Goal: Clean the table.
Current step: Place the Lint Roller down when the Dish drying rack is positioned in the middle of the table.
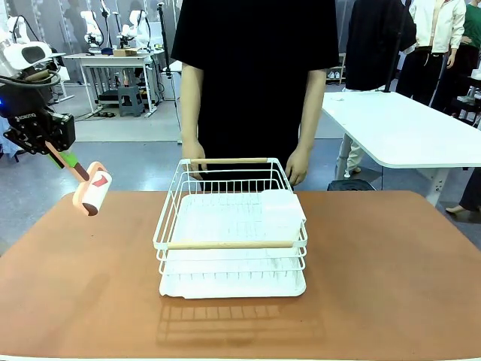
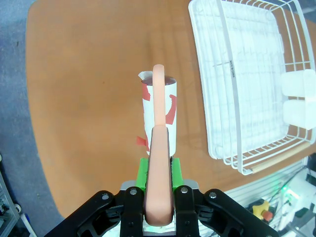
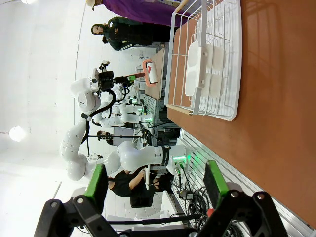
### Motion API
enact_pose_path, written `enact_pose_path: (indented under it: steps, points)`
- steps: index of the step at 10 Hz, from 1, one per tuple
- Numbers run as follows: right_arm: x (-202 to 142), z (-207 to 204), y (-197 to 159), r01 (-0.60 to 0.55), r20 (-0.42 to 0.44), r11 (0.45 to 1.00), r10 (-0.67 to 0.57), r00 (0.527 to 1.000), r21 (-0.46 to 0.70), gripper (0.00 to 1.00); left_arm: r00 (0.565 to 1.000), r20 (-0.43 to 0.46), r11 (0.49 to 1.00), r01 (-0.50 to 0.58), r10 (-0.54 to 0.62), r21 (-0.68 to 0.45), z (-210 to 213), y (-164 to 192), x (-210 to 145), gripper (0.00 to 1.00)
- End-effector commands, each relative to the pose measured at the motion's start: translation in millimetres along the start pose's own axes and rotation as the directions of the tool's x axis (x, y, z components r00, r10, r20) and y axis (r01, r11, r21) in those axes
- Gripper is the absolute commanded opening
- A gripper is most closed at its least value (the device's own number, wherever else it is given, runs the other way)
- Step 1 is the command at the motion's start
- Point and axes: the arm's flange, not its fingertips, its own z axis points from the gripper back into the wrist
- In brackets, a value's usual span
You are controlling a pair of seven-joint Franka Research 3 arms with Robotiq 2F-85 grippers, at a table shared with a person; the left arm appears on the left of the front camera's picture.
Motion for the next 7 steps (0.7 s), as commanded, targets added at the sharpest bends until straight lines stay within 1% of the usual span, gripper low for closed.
enact_pose_path:
  steps: [1,7]
  points:
    - [-0.7,-0.1,2.4,-0.005,0.0,1.0,0.005,1.0,0.004,1.0,1.0,-0.009,1.0,-0.004,0.004,-0.003,2.2,0.1,-1.0,0.21]
    - [-0.7,-0.1,2.4,-0.005,0.0,1.0,0.005,1.0,0.004,1.0,1.0,-0.009,1.0,-0.004,0.004,-0.003,2.2,0.1,-1.0,0.21]
